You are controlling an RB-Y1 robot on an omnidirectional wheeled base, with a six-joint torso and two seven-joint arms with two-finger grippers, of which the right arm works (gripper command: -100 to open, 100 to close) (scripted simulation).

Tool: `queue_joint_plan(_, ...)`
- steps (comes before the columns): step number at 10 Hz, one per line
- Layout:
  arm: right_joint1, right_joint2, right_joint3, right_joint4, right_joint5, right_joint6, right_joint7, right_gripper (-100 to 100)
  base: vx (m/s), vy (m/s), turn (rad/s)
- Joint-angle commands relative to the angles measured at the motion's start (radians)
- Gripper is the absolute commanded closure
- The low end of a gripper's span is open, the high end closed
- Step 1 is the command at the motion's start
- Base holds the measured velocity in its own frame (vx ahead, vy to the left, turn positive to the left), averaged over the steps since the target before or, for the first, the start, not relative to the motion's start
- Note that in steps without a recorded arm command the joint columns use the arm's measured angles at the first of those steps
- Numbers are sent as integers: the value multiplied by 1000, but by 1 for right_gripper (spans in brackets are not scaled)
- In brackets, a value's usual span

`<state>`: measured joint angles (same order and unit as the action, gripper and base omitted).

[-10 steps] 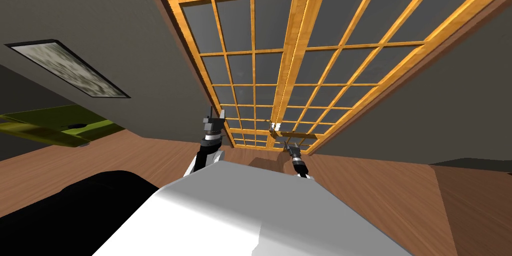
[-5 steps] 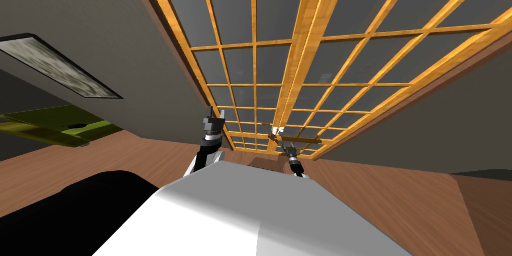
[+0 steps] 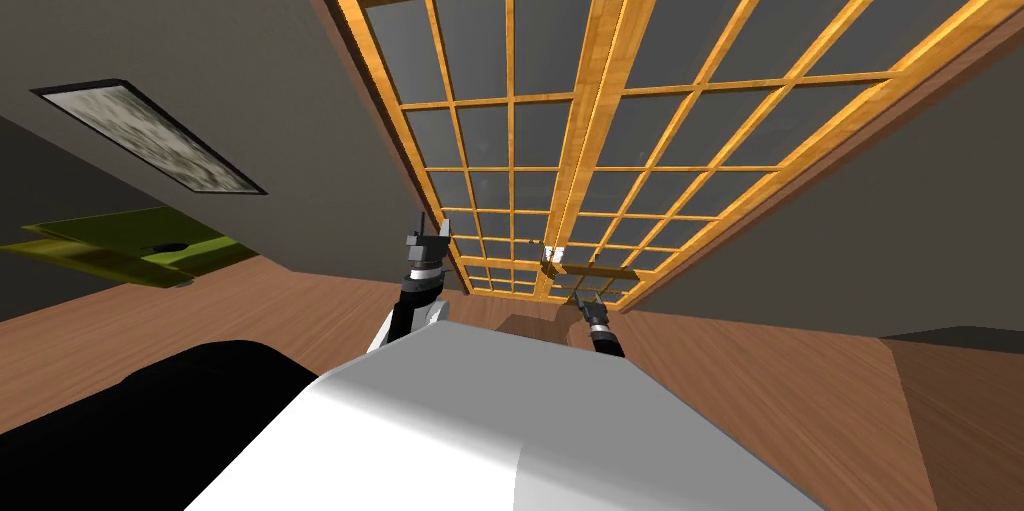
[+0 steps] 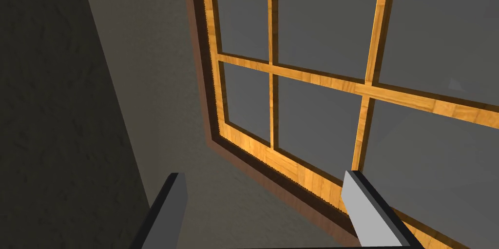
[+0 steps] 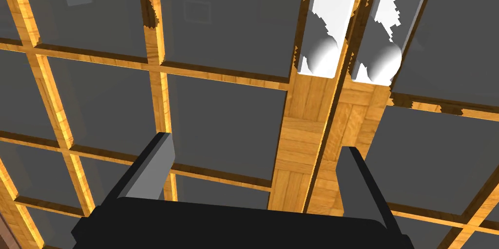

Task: Pull the door open

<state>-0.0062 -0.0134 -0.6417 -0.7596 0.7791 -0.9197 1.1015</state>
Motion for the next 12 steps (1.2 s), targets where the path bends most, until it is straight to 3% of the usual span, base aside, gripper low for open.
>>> queue_joint_plan(1,11,-29,-27,14,-13,8,10,-100,-197,-51,26)
queue_joint_plan(6,61,-83,-113,31,-58,28,42,-100,-159,-47,51)
queue_joint_plan(7,61,-83,-113,31,-58,28,42,-100,-94,-34,20)
queue_joint_plan(8,76,-96,-144,37,-74,35,55,-100,-93,-43,133)
queue_joint_plan(12,102,-113,-214,51,-112,52,85,-100,-118,-55,88)
